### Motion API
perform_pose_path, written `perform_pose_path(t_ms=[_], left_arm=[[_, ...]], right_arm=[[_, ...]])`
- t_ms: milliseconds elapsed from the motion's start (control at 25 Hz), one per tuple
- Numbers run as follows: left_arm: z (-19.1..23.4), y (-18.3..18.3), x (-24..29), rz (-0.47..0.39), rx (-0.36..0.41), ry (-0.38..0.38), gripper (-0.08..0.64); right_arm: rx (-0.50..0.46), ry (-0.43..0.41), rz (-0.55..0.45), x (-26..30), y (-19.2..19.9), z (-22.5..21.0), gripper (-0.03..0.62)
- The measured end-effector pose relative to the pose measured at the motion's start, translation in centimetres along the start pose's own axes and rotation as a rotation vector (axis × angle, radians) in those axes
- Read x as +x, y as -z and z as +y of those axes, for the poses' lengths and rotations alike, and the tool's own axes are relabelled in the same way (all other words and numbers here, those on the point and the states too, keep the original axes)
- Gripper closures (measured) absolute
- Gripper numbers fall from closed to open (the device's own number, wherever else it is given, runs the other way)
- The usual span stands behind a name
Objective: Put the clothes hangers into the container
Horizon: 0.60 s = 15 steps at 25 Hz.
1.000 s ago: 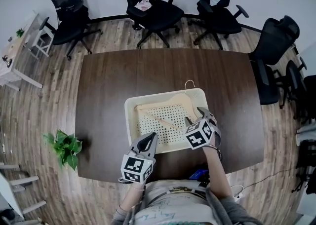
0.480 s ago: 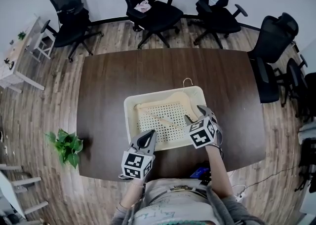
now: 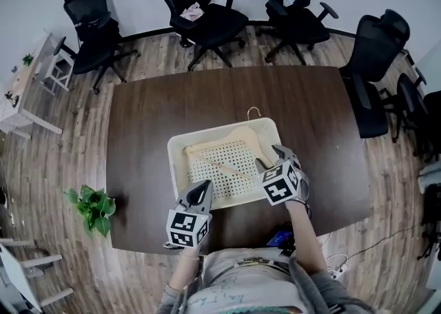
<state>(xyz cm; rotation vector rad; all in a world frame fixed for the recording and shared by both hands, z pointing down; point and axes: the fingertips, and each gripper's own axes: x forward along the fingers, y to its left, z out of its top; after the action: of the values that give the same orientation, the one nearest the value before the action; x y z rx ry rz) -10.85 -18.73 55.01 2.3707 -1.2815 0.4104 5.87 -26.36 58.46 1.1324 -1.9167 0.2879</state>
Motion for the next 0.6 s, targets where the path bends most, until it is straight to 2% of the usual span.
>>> perform_pose_path(t_ms=[240,600], left_arm=[[0.0,0.0,0.0,0.004,0.006,-0.011,0.549],[0.5,-0.1,0.2,0.004,0.011,-0.037,0.549]], right_arm=[[-0.009,-0.008,-0.066,-0.8,-0.4,-0.2,0.345],[-0.033,0.005,-0.123,-1.5,-1.1,-0.6,0.481]])
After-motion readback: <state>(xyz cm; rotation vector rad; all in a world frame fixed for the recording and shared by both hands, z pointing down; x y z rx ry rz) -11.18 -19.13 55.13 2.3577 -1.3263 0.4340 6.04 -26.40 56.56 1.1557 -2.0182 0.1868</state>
